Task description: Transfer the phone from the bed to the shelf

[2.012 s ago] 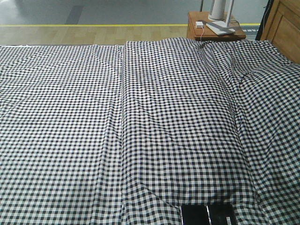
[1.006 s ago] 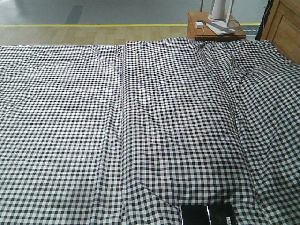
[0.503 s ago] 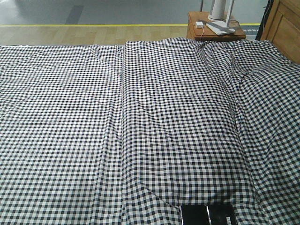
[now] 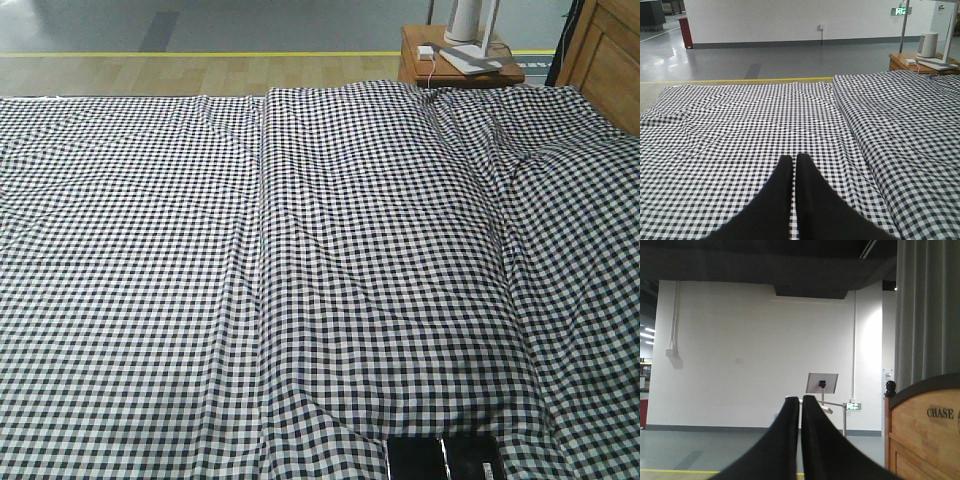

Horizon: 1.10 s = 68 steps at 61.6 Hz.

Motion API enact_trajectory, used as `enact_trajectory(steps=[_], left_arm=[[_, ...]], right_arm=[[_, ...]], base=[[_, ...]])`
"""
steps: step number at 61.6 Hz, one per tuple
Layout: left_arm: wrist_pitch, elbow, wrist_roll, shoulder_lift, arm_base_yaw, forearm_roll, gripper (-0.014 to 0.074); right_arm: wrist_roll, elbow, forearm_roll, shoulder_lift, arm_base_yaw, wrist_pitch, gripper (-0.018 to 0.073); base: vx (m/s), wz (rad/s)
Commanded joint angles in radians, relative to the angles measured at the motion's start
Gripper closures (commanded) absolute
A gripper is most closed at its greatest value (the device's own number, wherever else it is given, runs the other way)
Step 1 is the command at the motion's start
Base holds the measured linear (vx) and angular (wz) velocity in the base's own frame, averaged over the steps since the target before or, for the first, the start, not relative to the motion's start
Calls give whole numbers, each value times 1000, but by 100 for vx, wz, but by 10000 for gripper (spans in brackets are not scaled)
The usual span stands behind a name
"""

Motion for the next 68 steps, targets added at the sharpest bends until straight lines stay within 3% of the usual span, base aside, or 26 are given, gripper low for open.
enact_trajectory(steps=[1, 17, 27, 38, 57, 68], left_arm=[[-70, 7, 0, -5, 1, -10, 595], [-70, 7, 0, -5, 1, -10, 595], [-70, 7, 0, -5, 1, -10, 595], [-70, 7, 0, -5, 1, -10, 595], [-70, 7, 0, -5, 1, -10, 595], [-70, 7, 0, -5, 1, -10, 595]], right_arm=[[-18, -139, -12, 113, -5, 21, 561], [-18, -401, -12, 431, -5, 265, 554], [-18, -454, -11, 585, -5, 386, 502], [-18, -450, -11, 715, -5, 508, 347], [-9, -450, -11, 845, -5, 594, -76], [-2, -450, -11, 898, -5, 615, -148]], base=[[0, 0], [0, 0], [0, 0], [0, 0], [0, 0], [0, 0]])
